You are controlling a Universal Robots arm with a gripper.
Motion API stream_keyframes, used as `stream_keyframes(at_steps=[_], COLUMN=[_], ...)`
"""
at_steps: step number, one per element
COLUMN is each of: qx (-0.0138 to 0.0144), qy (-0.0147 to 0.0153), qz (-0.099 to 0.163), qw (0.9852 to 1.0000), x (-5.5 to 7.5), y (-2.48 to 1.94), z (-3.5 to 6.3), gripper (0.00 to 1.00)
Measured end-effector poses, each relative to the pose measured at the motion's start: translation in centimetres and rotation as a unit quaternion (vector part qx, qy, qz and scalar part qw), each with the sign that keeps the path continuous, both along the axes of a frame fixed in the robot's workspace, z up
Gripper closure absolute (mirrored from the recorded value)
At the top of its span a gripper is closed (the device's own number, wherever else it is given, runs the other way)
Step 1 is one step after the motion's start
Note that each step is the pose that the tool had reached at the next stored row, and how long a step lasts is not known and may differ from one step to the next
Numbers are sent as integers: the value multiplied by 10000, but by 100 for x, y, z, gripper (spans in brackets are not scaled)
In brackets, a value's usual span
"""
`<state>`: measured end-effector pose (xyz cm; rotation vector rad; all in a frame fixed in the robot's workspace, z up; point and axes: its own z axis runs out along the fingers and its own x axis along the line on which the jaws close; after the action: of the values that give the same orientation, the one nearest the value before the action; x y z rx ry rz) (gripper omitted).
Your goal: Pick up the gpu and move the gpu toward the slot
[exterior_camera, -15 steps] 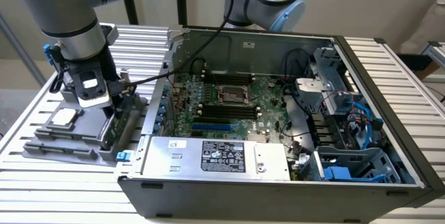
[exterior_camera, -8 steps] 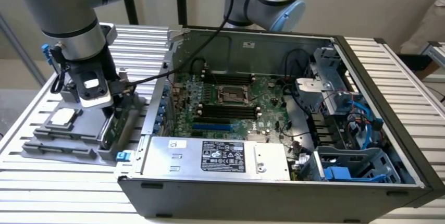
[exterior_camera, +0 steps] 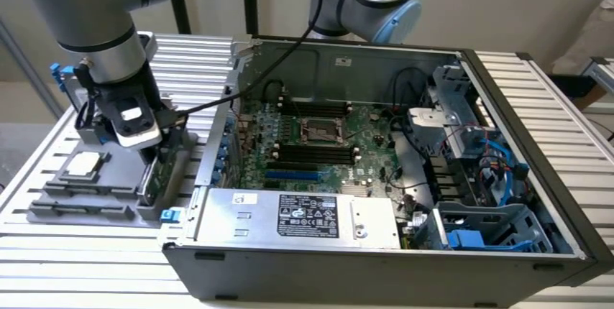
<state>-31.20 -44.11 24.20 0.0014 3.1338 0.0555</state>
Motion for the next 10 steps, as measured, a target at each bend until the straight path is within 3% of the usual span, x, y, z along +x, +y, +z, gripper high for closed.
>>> stream_keyframes(at_steps=[6, 10], qx=[0, 0], qy=[7, 10], qz=[14, 14], qw=[10000, 10000], x=[0, 0], y=[0, 0], z=[16, 86], gripper=[74, 74])
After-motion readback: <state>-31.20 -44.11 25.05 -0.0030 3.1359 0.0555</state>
